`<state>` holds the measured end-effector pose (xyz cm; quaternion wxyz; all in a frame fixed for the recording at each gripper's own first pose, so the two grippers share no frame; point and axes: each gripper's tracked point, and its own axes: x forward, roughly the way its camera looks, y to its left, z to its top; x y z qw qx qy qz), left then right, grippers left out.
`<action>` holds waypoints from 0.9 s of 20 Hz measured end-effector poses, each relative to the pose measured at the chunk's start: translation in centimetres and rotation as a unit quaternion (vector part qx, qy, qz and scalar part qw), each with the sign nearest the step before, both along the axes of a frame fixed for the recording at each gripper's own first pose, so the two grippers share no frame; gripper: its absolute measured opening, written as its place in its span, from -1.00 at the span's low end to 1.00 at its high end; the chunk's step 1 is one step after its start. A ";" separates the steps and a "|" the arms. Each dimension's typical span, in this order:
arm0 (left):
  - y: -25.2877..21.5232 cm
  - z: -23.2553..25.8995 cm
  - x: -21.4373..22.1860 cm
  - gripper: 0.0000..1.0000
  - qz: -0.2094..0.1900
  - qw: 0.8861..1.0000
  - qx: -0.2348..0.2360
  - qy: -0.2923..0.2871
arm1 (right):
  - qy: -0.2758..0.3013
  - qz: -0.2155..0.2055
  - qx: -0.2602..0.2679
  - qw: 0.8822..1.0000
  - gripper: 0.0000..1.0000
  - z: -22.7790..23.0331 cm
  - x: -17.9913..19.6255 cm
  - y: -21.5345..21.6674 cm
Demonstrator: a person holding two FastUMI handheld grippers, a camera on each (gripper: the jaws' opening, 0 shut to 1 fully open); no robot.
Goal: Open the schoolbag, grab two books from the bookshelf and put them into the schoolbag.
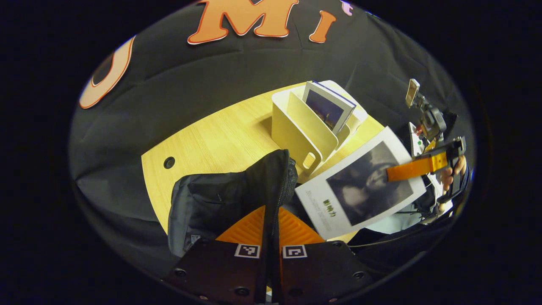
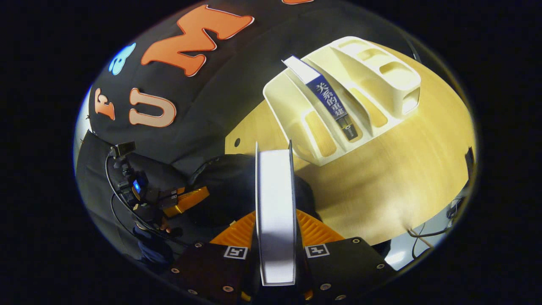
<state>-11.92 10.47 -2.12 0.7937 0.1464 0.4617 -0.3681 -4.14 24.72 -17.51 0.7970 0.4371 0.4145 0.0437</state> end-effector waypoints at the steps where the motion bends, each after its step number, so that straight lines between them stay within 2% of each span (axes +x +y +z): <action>1: 0.0 0.1 -0.1 -0.89 0.001 1.000 0.000 -0.001 | -0.005 -0.001 0.016 1.000 -0.31 -0.3 0.2 0.8; 5: -0.3 0.2 -0.3 -0.90 0.005 1.000 -0.003 0.000 | -0.022 -0.011 0.058 0.998 -0.31 -2.1 2.2 3.6; 11: -1.1 0.3 -0.7 -0.90 0.014 1.000 -0.015 0.006 | -0.036 -0.050 0.134 0.989 -0.31 -4.2 6.7 6.6; 18: -2.2 0.5 -1.4 -0.91 0.021 0.999 -0.036 0.007 | -0.045 -0.075 0.175 0.981 -0.31 -7.4 9.6 10.0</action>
